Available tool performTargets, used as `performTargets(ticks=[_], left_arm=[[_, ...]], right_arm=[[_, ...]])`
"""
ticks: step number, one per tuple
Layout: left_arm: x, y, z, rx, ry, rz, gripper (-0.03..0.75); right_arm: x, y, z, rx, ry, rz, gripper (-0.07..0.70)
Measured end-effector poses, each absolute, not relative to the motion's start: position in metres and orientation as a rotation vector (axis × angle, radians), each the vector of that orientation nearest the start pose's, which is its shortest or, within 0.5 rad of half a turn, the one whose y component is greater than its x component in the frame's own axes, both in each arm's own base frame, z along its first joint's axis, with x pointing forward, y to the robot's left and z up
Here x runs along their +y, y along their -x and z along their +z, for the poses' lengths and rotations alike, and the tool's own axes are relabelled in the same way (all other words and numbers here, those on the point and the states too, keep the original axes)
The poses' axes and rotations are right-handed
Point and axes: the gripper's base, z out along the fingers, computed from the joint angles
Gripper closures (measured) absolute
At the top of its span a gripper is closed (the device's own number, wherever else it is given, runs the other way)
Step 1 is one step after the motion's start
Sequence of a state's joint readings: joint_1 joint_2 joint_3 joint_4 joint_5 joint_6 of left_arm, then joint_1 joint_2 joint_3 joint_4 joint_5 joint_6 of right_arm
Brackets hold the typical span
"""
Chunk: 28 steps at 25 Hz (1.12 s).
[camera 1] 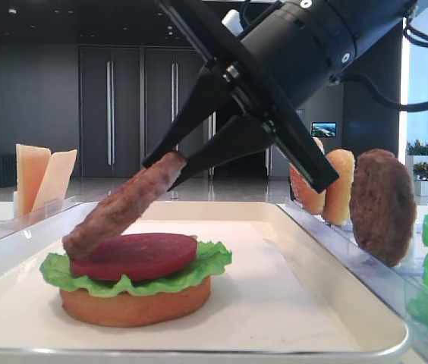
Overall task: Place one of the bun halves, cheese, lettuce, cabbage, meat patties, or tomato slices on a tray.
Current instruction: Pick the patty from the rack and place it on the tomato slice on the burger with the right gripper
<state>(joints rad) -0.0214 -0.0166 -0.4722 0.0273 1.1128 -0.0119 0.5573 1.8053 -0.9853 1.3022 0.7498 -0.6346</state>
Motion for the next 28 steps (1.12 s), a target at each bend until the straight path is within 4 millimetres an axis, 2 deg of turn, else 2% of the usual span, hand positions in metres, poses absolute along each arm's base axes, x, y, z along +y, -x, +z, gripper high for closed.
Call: performTargets(ticks=[16, 18, 24, 28], left_arm=[[0.0024, 0.0065, 0.2654, 2.107, -0.008, 0.013, 0.024], [0.0024, 0.0065, 0.2654, 2.107, -0.008, 0.013, 0.024], [0.0024, 0.0065, 0.2654, 2.107, -0.008, 0.013, 0.024], [0.0024, 0.0065, 0.2654, 2.107, -0.008, 0.013, 0.024]], right_arm=[[0.2323, -0.259, 0.1806, 2.721, 0.302, 1.31, 0.486], [0.2323, -0.259, 0.1806, 2.721, 0.301, 1.311, 0.446], [0.2322, -0.259, 0.1805, 2.742, 0.248, 1.319, 0.231], [0.2318, -0.2588, 0.18, 2.754, 0.234, 1.314, 0.177]])
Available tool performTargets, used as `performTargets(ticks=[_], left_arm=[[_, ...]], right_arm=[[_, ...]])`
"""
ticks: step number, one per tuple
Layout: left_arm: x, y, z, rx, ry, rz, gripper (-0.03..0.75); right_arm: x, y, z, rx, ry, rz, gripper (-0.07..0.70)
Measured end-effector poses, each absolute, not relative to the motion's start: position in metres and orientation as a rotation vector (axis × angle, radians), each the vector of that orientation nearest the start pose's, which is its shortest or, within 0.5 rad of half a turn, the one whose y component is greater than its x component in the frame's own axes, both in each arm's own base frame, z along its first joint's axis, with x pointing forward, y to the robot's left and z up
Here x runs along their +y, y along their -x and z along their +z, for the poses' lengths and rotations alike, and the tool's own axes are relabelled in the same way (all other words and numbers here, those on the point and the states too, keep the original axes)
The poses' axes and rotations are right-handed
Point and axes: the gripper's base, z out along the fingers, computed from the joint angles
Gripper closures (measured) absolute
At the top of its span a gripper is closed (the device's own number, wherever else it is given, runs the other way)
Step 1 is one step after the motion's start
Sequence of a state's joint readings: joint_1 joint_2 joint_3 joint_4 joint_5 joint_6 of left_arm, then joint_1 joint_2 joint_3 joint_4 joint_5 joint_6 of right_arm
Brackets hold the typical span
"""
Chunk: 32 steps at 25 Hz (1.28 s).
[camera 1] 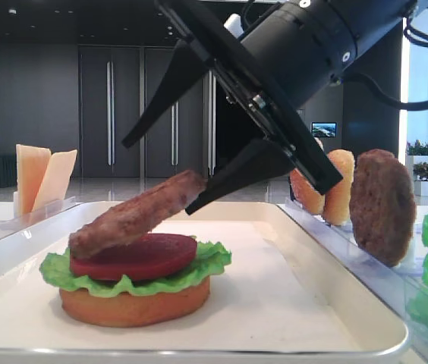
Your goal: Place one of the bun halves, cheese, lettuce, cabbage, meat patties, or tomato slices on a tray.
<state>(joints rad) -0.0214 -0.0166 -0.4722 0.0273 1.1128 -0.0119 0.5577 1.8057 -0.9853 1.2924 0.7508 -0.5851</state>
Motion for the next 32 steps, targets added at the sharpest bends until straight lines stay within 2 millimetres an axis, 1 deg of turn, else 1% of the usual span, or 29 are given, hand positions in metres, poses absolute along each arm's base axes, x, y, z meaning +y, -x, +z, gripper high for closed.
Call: performTargets(ticks=[4, 9, 15, 21, 27, 32], left_arm=[[0.002, 0.006, 0.265, 2.107, -0.008, 0.013, 0.024], [0.002, 0.006, 0.265, 2.107, -0.008, 0.013, 0.024], [0.002, 0.006, 0.265, 2.107, -0.008, 0.013, 0.024], [0.002, 0.006, 0.265, 2.107, -0.008, 0.013, 0.024], [0.002, 0.006, 0.265, 2.107, -0.008, 0.013, 0.024], [0.002, 0.006, 0.265, 2.107, -0.008, 0.013, 0.024]], right_arm=[[0.227, -0.258, 0.181, 2.786, 0.245, 1.227, 0.167], [0.219, -0.26, 0.197, 2.822, 0.277, 1.05, 0.167], [0.21, -0.257, 0.207, 2.856, 0.272, 0.919, 0.167], [0.204, -0.262, 0.234, 2.847, 0.277, 0.784, 0.167], [0.201, -0.265, 0.264, 2.811, 0.319, 0.707, 0.167], [0.192, -0.268, 0.285, 2.811, 0.341, 0.559, 0.167]])
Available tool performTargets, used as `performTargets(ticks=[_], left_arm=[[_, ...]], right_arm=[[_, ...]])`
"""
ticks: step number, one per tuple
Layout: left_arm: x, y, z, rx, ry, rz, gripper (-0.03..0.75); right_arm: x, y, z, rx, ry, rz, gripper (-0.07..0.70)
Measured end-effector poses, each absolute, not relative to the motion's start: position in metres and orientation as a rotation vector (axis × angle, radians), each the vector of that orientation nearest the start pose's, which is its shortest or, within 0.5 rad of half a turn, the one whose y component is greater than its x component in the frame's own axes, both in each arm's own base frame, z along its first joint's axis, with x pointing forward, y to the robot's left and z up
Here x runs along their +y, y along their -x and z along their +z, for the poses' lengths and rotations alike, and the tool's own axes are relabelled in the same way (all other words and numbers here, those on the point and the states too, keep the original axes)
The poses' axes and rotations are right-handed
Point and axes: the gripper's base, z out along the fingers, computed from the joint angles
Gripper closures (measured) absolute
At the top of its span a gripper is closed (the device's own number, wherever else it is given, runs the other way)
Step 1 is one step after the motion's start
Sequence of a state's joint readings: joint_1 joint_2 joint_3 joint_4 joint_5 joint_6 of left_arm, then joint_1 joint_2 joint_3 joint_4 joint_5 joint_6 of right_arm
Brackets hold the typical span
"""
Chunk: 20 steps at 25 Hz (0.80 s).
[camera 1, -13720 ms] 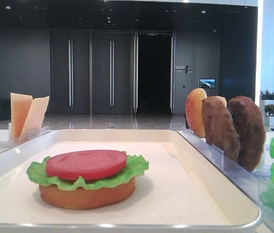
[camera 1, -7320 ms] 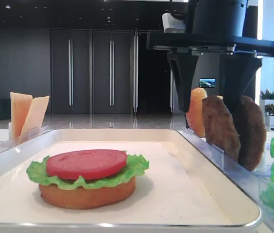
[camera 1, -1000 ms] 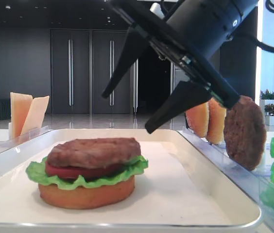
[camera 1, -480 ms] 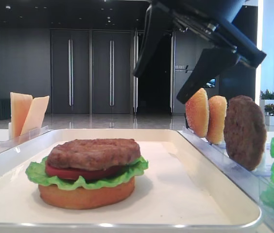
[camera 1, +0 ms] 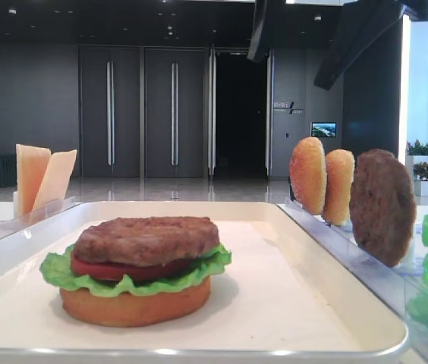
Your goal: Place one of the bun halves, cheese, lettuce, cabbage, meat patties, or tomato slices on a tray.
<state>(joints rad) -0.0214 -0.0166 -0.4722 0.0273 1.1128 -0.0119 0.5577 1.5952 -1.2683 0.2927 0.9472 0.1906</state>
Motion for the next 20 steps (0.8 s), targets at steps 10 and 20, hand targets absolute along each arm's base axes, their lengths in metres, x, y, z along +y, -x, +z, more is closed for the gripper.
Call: performTargets(ticks=[10, 20], left_arm=[[0.002, 0.006, 0.265, 2.107, -0.008, 0.013, 0.024], [0.002, 0.006, 0.265, 2.107, -0.008, 0.013, 0.024]], right_arm=[[0.161, -0.284, 0.303, 2.839, 0.351, 0.382, 0.167], [0.076, -0.307, 0.301, 2.942, 0.125, 0.247, 0.167]])
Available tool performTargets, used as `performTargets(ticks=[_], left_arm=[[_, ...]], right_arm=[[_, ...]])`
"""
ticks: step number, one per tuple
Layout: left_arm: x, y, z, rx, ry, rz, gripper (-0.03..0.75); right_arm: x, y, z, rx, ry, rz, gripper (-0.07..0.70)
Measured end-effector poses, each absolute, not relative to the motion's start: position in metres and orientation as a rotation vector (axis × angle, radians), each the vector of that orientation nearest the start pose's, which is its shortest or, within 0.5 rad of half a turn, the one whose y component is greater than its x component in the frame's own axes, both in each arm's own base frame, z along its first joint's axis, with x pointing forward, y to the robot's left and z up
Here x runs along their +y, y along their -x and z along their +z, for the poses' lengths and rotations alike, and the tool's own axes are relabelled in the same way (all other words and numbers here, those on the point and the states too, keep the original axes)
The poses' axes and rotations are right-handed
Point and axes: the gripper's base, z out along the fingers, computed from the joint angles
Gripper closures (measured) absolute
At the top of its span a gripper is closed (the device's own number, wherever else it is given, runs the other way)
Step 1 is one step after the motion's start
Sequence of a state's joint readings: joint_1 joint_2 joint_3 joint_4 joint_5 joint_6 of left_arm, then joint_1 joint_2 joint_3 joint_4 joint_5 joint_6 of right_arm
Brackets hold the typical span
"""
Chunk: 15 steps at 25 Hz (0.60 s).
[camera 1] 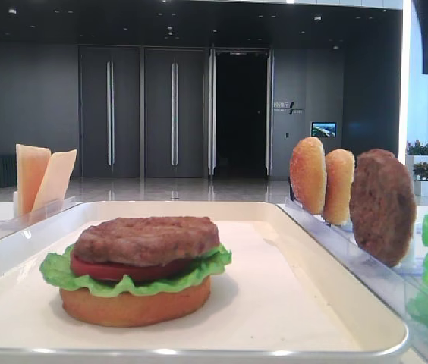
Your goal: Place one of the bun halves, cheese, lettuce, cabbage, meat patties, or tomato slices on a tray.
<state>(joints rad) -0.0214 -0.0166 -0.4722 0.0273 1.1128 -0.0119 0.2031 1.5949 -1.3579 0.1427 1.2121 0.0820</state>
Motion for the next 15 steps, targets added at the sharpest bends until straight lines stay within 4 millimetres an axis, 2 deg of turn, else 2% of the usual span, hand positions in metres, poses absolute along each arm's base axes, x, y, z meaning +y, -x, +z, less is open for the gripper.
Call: performTargets(ticks=[10, 12, 15], left_arm=[[0.002, 0.006, 0.265, 2.107, -0.008, 0.013, 0.024], [0.002, 0.006, 0.265, 2.107, -0.008, 0.013, 0.024], [0.002, 0.006, 0.265, 2.107, -0.008, 0.013, 0.024]], right_arm=[[-0.006, -0.315, 0.3, 2.933, 0.008, 0.129, 0.171], [-0.017, -0.314, 0.3, 2.934, -0.018, 0.09, 0.171], [-0.021, -0.314, 0.3, 2.935, -0.02, 0.064, 0.171]])
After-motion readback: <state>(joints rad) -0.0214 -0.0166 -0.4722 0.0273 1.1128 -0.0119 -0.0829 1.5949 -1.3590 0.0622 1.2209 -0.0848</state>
